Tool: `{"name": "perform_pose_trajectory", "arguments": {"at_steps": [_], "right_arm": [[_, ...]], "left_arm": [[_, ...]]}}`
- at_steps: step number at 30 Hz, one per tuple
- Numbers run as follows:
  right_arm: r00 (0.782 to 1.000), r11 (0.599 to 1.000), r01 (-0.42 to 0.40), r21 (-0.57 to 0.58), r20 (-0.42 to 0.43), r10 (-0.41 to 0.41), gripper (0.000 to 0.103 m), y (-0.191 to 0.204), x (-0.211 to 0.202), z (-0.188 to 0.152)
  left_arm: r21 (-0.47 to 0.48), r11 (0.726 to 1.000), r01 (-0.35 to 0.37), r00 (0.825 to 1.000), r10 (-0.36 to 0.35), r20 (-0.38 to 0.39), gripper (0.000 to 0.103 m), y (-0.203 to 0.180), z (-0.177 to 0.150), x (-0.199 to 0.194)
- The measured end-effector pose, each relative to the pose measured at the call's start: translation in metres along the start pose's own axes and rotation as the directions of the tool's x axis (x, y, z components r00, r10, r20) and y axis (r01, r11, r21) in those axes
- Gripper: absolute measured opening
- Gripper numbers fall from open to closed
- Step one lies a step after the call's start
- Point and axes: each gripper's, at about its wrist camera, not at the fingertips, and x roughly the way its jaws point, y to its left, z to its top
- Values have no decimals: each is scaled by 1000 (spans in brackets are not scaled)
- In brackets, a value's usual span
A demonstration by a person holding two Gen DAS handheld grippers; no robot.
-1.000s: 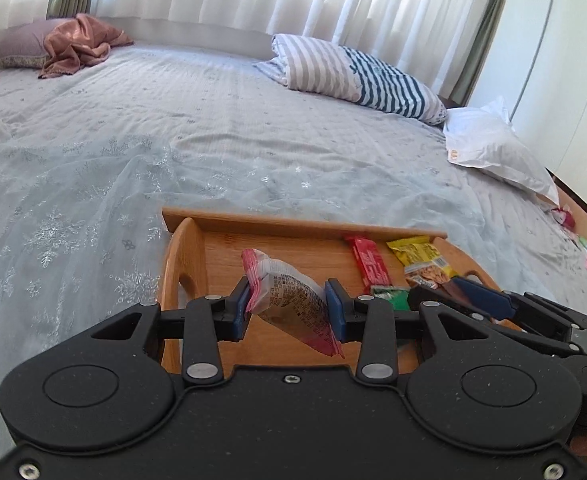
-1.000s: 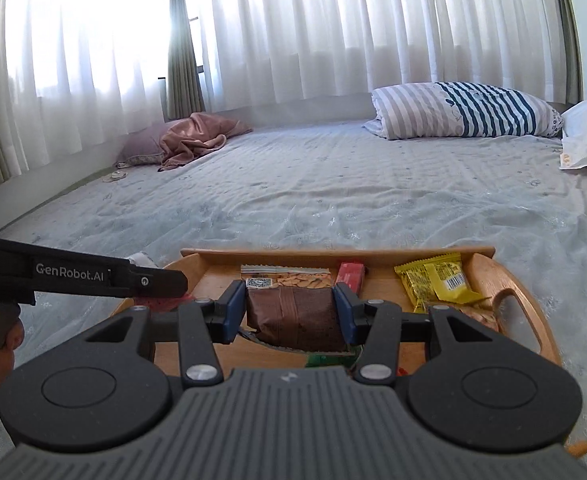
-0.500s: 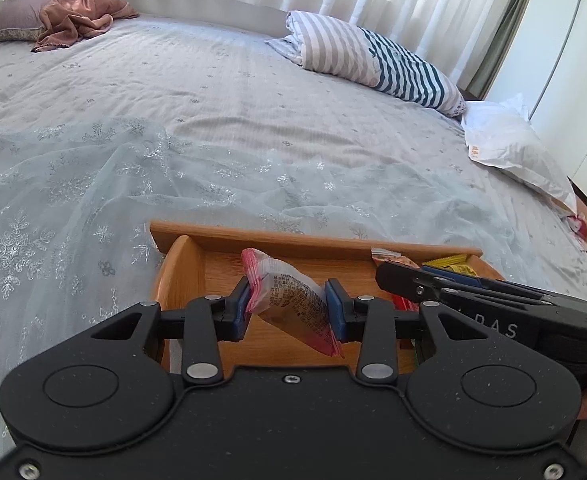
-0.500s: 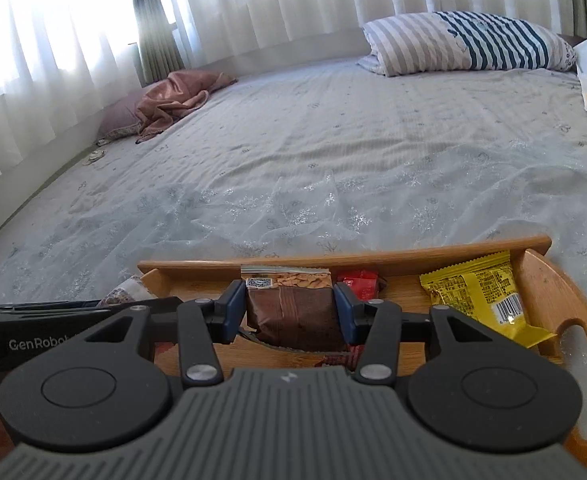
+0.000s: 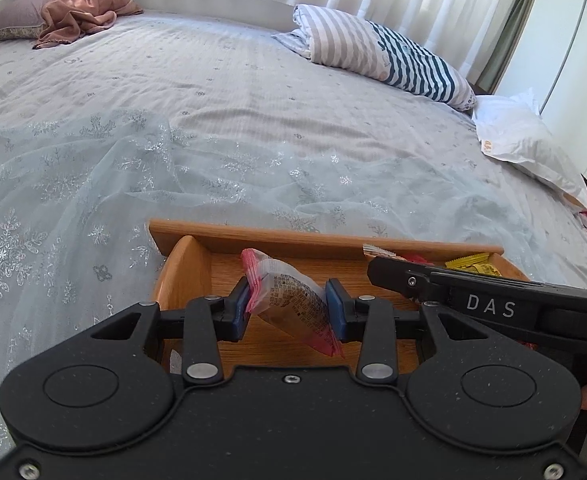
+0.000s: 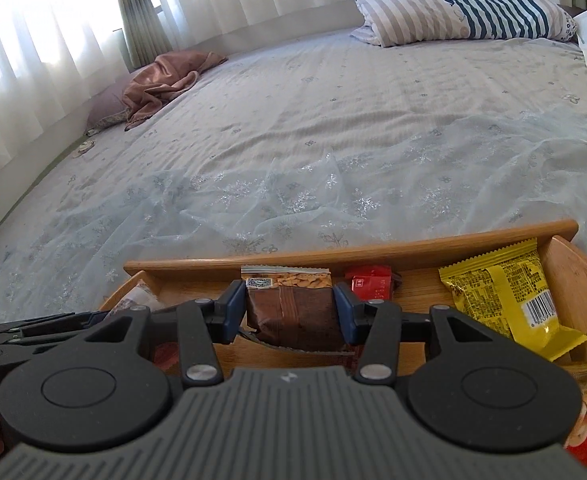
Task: Organize snacks
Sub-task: 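Carry the cookie bag and brown wafer pack over the tray with both tools, then open both tools to drop the cookie bag and brown wafer pack on the tray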
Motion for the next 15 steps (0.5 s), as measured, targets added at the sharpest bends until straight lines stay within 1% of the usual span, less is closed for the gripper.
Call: {"name": "perform_pose_trajectory", "arguments": {"at_steps": [2, 5, 6, 7, 8, 10, 12, 14, 15], "right_arm": [[1000, 1000, -4, 10, -4, 4, 53, -1, 2, 0], [1000, 1000, -10, 17, -1, 10, 58, -1, 4, -1], [1000, 1000, -10, 17, 1, 10, 57, -1, 4, 0], [1000, 1000, -10, 16, 4, 10, 58, 0, 4, 0], [1000, 1000, -9, 13, 6, 9, 60, 0, 4, -1], [1000, 1000, -6, 17, 14, 6, 68, 0, 3, 0], [1000, 1000, -13, 25, 19, 13, 68, -2, 1, 1], [1000, 999, -13, 30, 29, 12, 68, -3, -3, 1], [999, 999, -15, 31, 33, 14, 68, -3, -5, 1]], "left_arm": [[3, 1000, -6, 1000, 6, 2, 38, 0, 0, 0], [7, 1000, -15, 1000, 15, 4, 41, 1, -1, 1], [7, 1000, -16, 1000, 15, 5, 41, 1, -1, 1], [5, 1000, -15, 1000, 14, 10, 39, 2, -1, 1], [-2, 1000, -12, 1000, 12, 11, 39, 3, -1, 0], [-14, 1000, -4, 1000, 5, 15, 39, 4, 0, -1], [-13, 1000, -11, 1000, 11, 22, 44, 5, 1, -2], [-3, 1000, -23, 999, 23, 33, 51, 3, 1, -6], [5, 1000, -27, 999, 27, 41, 53, 2, 2, -8]]}}
